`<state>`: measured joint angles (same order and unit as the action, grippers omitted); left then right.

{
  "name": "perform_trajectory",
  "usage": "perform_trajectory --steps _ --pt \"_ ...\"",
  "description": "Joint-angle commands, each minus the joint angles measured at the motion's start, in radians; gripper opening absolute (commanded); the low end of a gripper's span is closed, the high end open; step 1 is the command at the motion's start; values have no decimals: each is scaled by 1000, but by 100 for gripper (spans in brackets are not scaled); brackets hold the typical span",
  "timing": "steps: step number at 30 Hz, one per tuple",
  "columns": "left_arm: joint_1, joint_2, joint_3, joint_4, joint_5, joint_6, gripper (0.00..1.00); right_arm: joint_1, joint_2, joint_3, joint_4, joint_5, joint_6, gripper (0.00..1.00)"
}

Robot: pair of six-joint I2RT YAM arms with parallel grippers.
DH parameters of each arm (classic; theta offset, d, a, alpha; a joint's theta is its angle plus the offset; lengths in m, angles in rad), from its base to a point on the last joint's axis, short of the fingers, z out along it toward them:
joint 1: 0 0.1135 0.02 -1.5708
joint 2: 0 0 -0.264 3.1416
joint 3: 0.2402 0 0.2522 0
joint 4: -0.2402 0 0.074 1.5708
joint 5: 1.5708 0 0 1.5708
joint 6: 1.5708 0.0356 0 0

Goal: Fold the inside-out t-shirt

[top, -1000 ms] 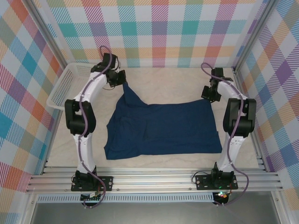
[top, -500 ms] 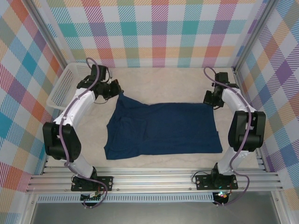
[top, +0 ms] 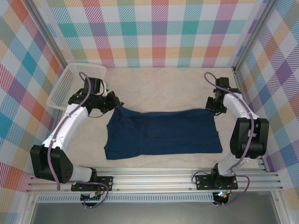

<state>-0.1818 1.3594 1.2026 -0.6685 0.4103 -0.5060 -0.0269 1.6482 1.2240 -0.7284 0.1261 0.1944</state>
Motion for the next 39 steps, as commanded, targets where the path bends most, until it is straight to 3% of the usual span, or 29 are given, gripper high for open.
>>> perform_trajectory --steps 1,11,21,39 --pt "-5 -52 -45 -51 35 -17 0 -2 -15 -16 -28 31 -14 3" --pt "-5 -94 -88 -90 97 -23 0 -2 28 -20 -34 106 -22 3" --pt "-5 -134 -38 -176 98 -1 0 -3 23 -20 -48 113 -20 2" --pt "-5 -143 -155 -235 80 47 0 -1 34 -109 -46 154 25 3"
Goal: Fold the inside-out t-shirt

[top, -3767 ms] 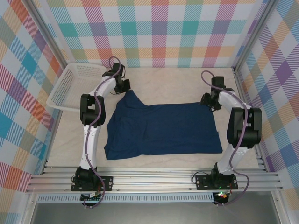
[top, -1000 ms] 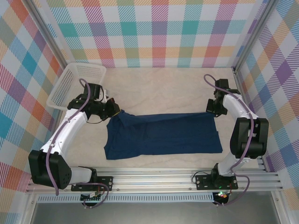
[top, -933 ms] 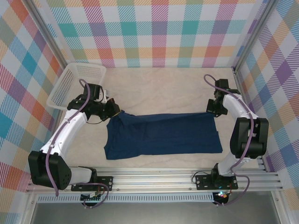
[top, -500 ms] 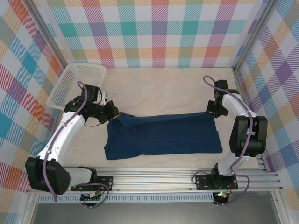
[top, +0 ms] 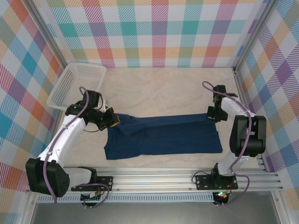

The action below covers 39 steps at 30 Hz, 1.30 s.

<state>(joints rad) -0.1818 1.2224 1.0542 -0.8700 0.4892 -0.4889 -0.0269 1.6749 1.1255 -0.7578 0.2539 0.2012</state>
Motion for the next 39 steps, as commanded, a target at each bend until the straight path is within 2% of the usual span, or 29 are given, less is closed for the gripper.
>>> perform_trajectory --steps 1,18,31,39 --pt "-5 -5 -9 -39 -4 35 0 -2 9 -13 -14 28 20 3" --pt "2 29 -58 -40 -98 73 0 29 33 -87 -13 31 77 6" --pt "11 0 -3 -96 -82 79 0 38 -42 -84 -68 51 83 6" --pt "11 15 -61 -72 -68 85 0 41 10 -99 -47 66 87 10"
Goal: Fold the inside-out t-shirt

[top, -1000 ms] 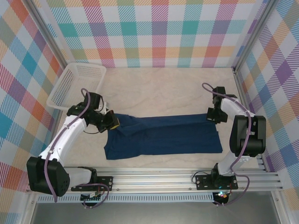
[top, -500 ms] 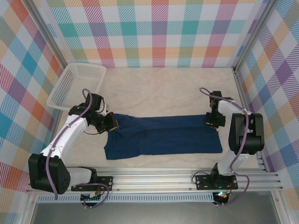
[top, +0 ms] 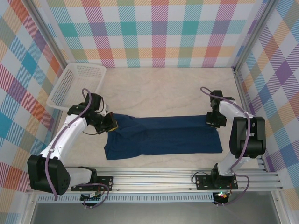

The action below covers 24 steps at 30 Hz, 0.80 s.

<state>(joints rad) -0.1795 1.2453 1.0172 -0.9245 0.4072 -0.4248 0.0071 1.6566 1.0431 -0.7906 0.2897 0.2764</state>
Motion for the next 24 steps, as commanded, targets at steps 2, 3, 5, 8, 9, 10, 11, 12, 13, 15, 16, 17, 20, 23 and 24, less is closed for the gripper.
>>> perform_trajectory --steps 2,3,5,8,9,10,11,12,13,15,16,17,20,23,24 --pt "9 0 -40 -5 26 20 0 6 48 -15 -13 46 12 11" --pt "8 4 -47 -1 30 20 0 6 51 -14 -16 58 12 12" --pt "8 5 -58 0 38 22 0 7 37 -5 -20 68 11 15" --pt "8 8 -70 0 30 27 0 32 -23 2 -9 54 3 25" --pt "9 10 -73 3 28 27 0 58 -50 4 -5 60 -2 28" --pt "9 11 -76 8 32 25 0 88 -76 3 3 64 -10 30" --pt "9 13 -78 14 38 21 0 132 -108 1 17 55 -20 33" --pt "9 14 -77 20 42 17 0 180 -141 -4 37 16 -34 36" --pt "9 11 -77 22 45 12 0 225 -169 -15 65 -43 -49 38" --pt "9 6 -71 28 50 0 0 341 -225 -54 174 -244 -67 42" --pt "9 3 -71 33 52 -7 0 392 -241 -78 239 -322 -49 42" --pt "9 2 -68 38 60 -16 0 461 -250 -107 325 -410 -23 42" --pt "9 -3 -69 58 80 -41 0 665 -224 -156 588 -485 42 42" --pt "8 1 -70 74 76 -58 0 832 -134 -151 797 -461 50 40" --pt "9 3 -71 77 75 -61 0 873 -104 -146 855 -444 43 39"
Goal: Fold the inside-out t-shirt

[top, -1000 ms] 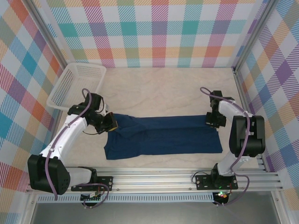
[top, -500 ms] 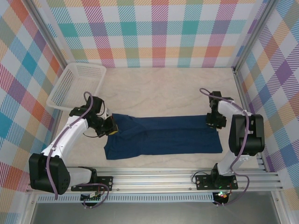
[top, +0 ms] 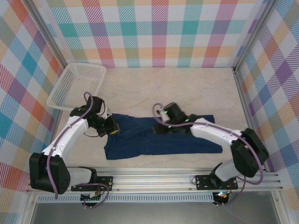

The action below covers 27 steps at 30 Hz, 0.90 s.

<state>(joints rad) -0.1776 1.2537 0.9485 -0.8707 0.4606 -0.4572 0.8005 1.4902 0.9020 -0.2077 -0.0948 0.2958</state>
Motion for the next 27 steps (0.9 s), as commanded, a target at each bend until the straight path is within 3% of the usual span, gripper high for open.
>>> perform_trajectory --steps 1,8,14,19,24,27 --pt "7 -1 -2 27 21 -33 0 124 95 -2 340 -38 9 39" --pt "7 12 12 37 24 -38 0 302 321 64 586 113 -99 41" --pt "8 21 16 36 27 -32 0 340 415 119 606 273 -164 47" --pt "9 29 15 38 31 -29 0 345 476 173 590 315 -190 49" --pt "9 28 20 29 29 -23 0 348 518 200 584 381 -202 37" --pt "10 25 19 24 23 -18 0 349 530 199 574 375 -194 36"
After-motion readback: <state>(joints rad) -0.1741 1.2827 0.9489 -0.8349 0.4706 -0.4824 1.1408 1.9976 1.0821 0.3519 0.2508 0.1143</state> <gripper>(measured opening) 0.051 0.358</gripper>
